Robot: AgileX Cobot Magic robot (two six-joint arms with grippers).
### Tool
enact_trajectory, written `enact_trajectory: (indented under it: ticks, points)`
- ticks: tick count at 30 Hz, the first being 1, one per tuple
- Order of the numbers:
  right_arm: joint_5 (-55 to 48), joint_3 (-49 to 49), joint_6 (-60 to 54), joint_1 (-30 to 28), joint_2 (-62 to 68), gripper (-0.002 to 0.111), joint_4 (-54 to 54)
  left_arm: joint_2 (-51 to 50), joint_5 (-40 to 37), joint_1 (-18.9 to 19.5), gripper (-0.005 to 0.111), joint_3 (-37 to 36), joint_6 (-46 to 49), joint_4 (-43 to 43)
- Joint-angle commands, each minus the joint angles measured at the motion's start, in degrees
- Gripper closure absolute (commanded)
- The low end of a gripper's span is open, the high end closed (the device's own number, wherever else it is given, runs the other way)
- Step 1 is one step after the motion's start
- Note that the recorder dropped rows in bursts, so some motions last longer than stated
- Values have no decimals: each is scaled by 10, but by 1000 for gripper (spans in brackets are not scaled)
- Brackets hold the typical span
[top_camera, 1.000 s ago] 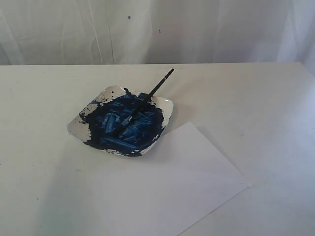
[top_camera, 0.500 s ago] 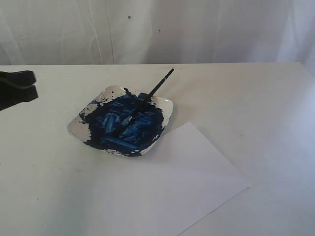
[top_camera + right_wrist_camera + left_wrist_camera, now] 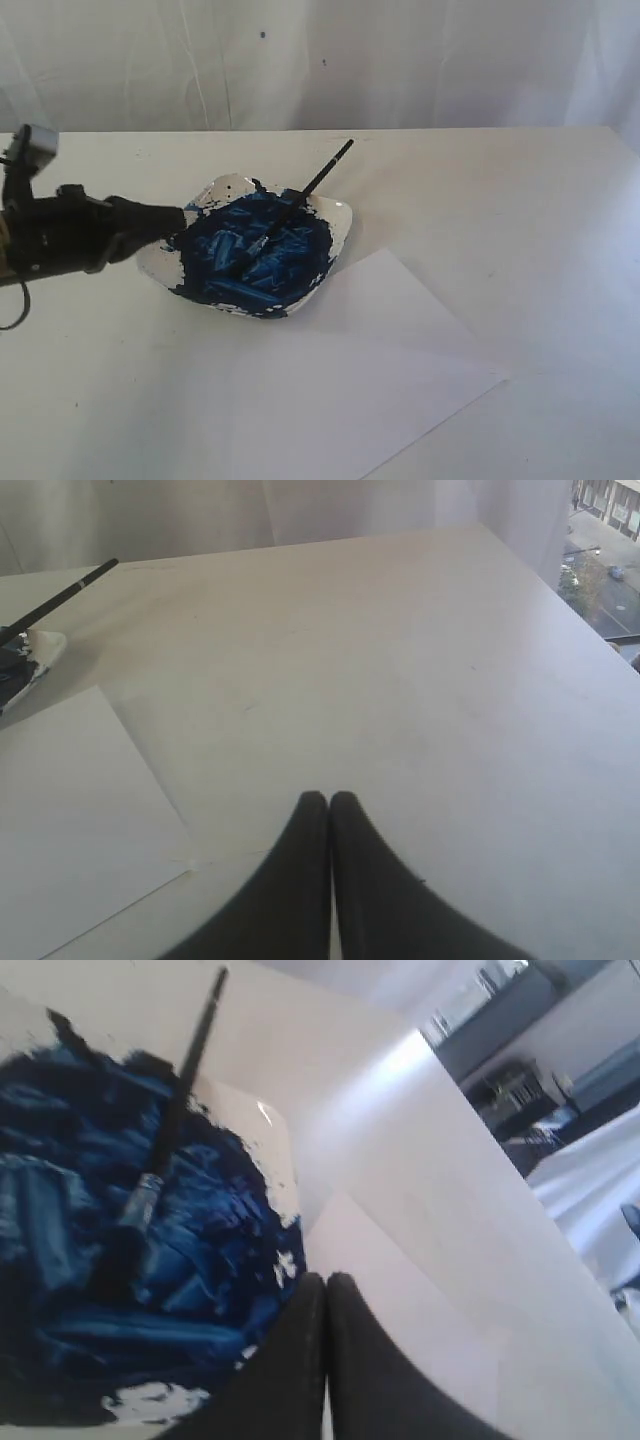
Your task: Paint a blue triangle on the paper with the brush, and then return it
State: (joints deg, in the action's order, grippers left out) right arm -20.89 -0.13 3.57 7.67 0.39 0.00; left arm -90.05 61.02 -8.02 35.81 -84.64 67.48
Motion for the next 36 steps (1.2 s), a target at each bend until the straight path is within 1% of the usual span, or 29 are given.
enact_trajectory:
  ticks: [1,6,9,13,16,20,24,27,29,30,31,33,36]
  points:
    - [7,1,0,-3,-4,108,0,-20,-16,-73,107,2,-9,34]
    - [7,1,0,-3,-4,108,0,-46,-65,-162,107,2,-9,36]
    - [7,1,0,-3,-4,108,0,-63,-66,-197,107,2,-9,34]
    - [7,1,0,-3,-4,108,0,-84,-67,-228,107,2,-3,28]
    - [7,1,0,-3,-4,108,0,-93,-66,-235,107,2,9,13]
    - [7,1,0,-3,-4,108,0,-93,-71,-235,107,2,12,2]
    - [7,1,0,-3,-4,108,0,-93,-79,-235,107,3,69,-28]
    - [7,1,0,-3,-4,108,0,-93,-83,-235,107,3,71,-31]
    - [7,1,0,-3,-4,108,0,-93,-100,-235,107,3,-14,6]
    - [7,1,0,-3,-4,108,0,-93,-113,-235,107,3,-75,55]
    - [7,1,0,-3,-4,108,0,-93,-110,-235,107,3,-102,100]
    - [7,1,0,-3,-4,108,0,-93,-92,-235,107,3,-121,128]
    - [7,1,0,-3,-4,108,0,-93,-28,-235,107,3,-175,177]
